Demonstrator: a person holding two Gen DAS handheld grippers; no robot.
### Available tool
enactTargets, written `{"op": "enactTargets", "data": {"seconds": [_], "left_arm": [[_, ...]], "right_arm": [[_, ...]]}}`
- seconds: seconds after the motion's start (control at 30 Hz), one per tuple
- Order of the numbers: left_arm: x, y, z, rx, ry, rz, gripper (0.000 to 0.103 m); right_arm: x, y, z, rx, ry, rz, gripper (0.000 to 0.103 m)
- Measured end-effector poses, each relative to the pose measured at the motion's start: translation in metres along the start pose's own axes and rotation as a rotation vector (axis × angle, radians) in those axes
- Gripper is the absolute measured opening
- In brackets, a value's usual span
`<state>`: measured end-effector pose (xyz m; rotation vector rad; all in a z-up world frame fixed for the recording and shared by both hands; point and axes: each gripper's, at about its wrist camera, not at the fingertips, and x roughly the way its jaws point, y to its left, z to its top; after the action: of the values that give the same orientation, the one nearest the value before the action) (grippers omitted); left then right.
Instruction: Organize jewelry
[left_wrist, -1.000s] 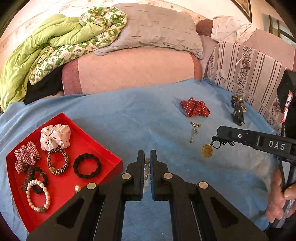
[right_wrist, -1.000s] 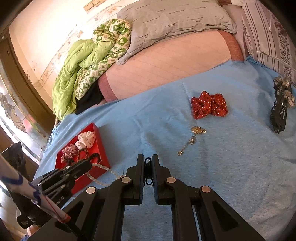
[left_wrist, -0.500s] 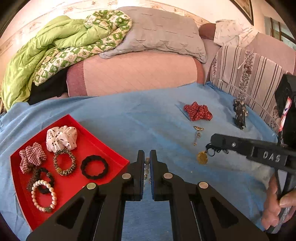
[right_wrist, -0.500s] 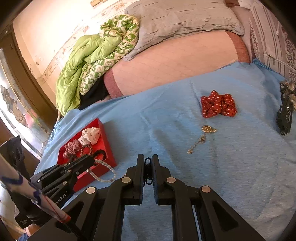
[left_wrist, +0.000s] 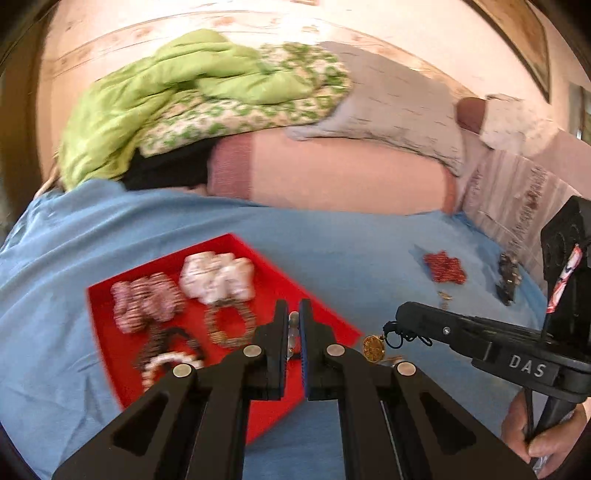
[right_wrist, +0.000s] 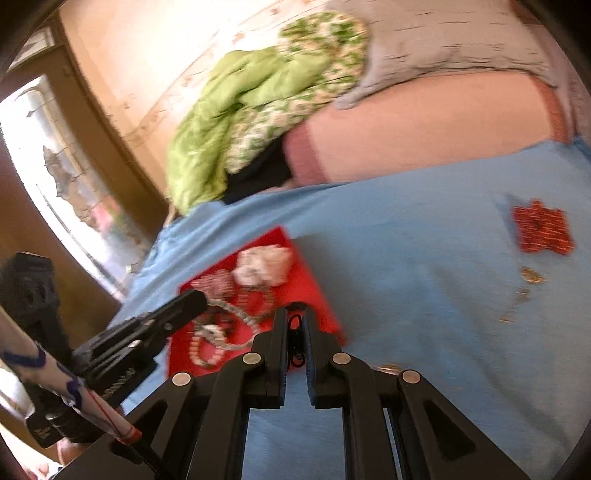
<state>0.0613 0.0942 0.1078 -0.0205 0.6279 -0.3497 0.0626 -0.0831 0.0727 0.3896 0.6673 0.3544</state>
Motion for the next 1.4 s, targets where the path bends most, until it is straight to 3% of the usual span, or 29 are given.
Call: {"op": "enactTargets", "data": {"seconds": [0.1,0.23,0.43,0.47,0.5,0.53,0.57,0.6,0.73,0.77,0.8,0.87,0.9,0.93,0.97,1.13,1.4], "left_arm": [[0.004,0.022,-0.006,-0.022,0.036,0.041,0.005],[0.024,0.044,-0.024,-0.055,0.150,0.083,0.005],[0.047,0.057,-0.042,-0.073,0.268,0.122,0.005],[0.047,0.058,-0.042,-0.074,0.268,0.130,0.006],[0.047,0.059,-0.041,-0.078,0.269,0.135,0.015],[0.045,0.059,-0.040,-0.085,0.262,0.141,0.024],[0.043,0.059,-0.039,-0.091,0.247,0.155,0.043],[0.040,0.060,-0.038,-0.095,0.231,0.170,0.052],[0.017,0.057,-0.029,-0.106,0.137,0.240,0.053],[0.008,0.055,-0.027,-0.102,0.101,0.297,0.058],[-0.003,0.051,-0.025,-0.096,0.056,0.352,0.069],[-0.032,0.041,-0.025,-0.092,-0.030,0.441,0.084],[-0.045,0.036,-0.025,-0.092,-0.065,0.462,0.091],[-0.060,0.030,-0.027,-0.093,-0.102,0.480,0.094],[-0.079,0.022,-0.031,-0.093,-0.138,0.505,0.098],[-0.140,-0.007,-0.062,-0.052,-0.190,0.549,0.103],[-0.161,-0.022,-0.115,-0.028,-0.103,0.621,0.103]], "right_arm": [[0.025,0.019,-0.002,-0.010,0.041,0.052,0.009],[0.063,0.031,-0.015,-0.017,0.121,0.069,0.009],[0.096,0.028,-0.032,-0.030,0.197,0.015,0.010],[0.096,0.026,-0.032,-0.032,0.202,0.008,0.012],[0.096,0.025,-0.031,-0.035,0.205,0.010,0.021],[0.094,0.023,-0.030,-0.037,0.200,0.009,0.033],[0.089,0.022,-0.029,-0.038,0.182,-0.003,0.038],[0.085,0.022,-0.028,-0.039,0.166,-0.009,0.043],[0.057,0.028,-0.019,-0.082,0.087,-0.066,0.043],[0.046,0.032,-0.018,-0.113,0.052,-0.123,0.043],[0.037,0.037,-0.018,-0.147,0.024,-0.182,0.045],[0.011,0.056,-0.025,-0.273,-0.057,-0.352,0.063],[-0.001,0.063,-0.029,-0.309,-0.081,-0.387,0.082],[-0.015,0.071,-0.035,-0.338,-0.104,-0.415,0.093],[-0.031,0.079,-0.043,-0.362,-0.127,-0.440,0.094],[-0.091,0.111,-0.080,-0.458,-0.168,-0.498,0.101],[-0.137,0.107,-0.137,-0.499,-0.151,-0.548,0.102]]}}
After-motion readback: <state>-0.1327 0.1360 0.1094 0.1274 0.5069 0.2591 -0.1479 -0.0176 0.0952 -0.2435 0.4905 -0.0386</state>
